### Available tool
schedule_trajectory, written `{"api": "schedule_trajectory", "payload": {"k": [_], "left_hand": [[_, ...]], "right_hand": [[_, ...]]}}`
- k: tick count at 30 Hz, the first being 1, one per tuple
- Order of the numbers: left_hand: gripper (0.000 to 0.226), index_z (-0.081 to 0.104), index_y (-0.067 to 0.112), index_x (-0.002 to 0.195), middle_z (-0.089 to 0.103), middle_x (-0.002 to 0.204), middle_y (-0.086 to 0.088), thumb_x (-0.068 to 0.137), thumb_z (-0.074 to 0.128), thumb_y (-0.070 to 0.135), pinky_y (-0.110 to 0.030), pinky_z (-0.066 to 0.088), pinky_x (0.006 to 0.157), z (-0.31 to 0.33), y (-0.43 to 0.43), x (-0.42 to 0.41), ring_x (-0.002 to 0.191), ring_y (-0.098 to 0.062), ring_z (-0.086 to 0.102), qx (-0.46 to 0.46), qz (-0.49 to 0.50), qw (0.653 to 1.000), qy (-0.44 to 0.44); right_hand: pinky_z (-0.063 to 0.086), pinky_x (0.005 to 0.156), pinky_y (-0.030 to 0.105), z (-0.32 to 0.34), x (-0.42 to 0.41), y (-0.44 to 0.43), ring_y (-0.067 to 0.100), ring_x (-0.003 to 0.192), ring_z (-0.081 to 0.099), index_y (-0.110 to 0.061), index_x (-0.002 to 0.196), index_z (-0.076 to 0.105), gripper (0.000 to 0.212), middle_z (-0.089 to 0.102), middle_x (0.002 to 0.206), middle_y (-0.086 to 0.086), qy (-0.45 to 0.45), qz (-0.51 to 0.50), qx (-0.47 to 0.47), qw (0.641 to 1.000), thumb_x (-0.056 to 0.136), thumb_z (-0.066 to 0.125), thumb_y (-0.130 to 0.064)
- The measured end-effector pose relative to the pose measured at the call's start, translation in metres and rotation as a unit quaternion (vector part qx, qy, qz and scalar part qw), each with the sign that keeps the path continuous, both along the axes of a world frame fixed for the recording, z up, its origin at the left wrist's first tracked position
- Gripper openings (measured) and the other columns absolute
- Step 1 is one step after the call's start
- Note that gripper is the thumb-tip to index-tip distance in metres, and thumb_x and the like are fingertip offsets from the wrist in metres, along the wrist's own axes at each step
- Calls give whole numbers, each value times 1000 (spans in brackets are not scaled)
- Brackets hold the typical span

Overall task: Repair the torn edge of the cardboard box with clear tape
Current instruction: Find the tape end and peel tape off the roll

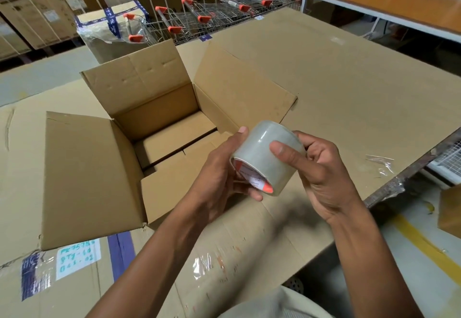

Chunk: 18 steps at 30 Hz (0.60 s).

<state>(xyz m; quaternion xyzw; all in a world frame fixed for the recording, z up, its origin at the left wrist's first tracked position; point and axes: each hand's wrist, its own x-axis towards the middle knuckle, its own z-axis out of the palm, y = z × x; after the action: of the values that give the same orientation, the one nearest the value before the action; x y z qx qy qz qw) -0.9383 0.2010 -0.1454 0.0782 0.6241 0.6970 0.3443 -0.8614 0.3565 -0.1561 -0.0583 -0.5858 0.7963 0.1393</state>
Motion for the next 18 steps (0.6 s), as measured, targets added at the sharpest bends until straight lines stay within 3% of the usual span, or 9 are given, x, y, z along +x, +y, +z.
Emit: {"api": "schedule_trajectory", "payload": {"k": [2,4,6,8,10,12,15,18], "left_hand": [[54,74,8,116,74,89,-22,105,47,54,-38,59,68,3,-2,-2,75,-30,73,-65,29,992,107],[54,78,12,108,75,100,-20,104,48,56,-47,56,89,5,-9,-4,94,-32,72,-97,59,967,226],[49,77,16,119,75,116,-7,105,47,51,-53,50,103,8,-17,-1,114,-22,68,-89,54,936,336],[39,69,15,135,67,139,2,106,54,37,-44,49,110,14,-20,8,132,-10,59,-78,41,896,435],[42,62,7,140,63,144,-4,102,64,24,-41,51,109,17,-20,18,135,-13,58,-96,66,824,554],[42,62,0,137,63,142,-14,99,68,14,-43,54,106,15,-17,23,133,-22,60,-106,120,755,635],[34,65,-4,131,64,139,-19,100,67,9,-45,54,104,22,-16,26,132,-28,62,-125,184,682,697],[25,72,-3,119,69,128,-17,95,73,3,-42,57,99,38,-19,22,124,-28,68,-126,235,598,756]], "right_hand": [[52,66,22,5,1,-4,17,77,69,-7,92,75,18,74,83,5,10,-22,-3,1000,80,80,-20],[52,64,20,11,4,-8,15,75,69,-10,90,76,15,74,81,3,28,-36,-5,999,81,79,-21],[54,65,21,18,7,-13,16,76,71,-11,93,77,18,76,84,3,39,-60,22,997,84,76,-27],[57,67,25,26,7,-18,18,77,74,-14,97,77,18,78,86,4,39,-109,82,990,87,74,-29],[60,69,30,33,6,-26,20,79,76,-17,99,77,18,79,87,3,44,-146,119,981,88,72,-31],[61,70,26,40,4,-34,16,80,77,-18,100,76,19,79,90,-1,57,-163,137,976,89,70,-31],[58,72,16,49,-2,-44,9,88,76,-15,111,75,27,79,98,-5,79,-182,157,967,89,69,-30],[57,83,18,58,-10,-51,14,103,74,-13,125,72,41,77,114,-1,105,-203,198,953,91,70,-37]]}}
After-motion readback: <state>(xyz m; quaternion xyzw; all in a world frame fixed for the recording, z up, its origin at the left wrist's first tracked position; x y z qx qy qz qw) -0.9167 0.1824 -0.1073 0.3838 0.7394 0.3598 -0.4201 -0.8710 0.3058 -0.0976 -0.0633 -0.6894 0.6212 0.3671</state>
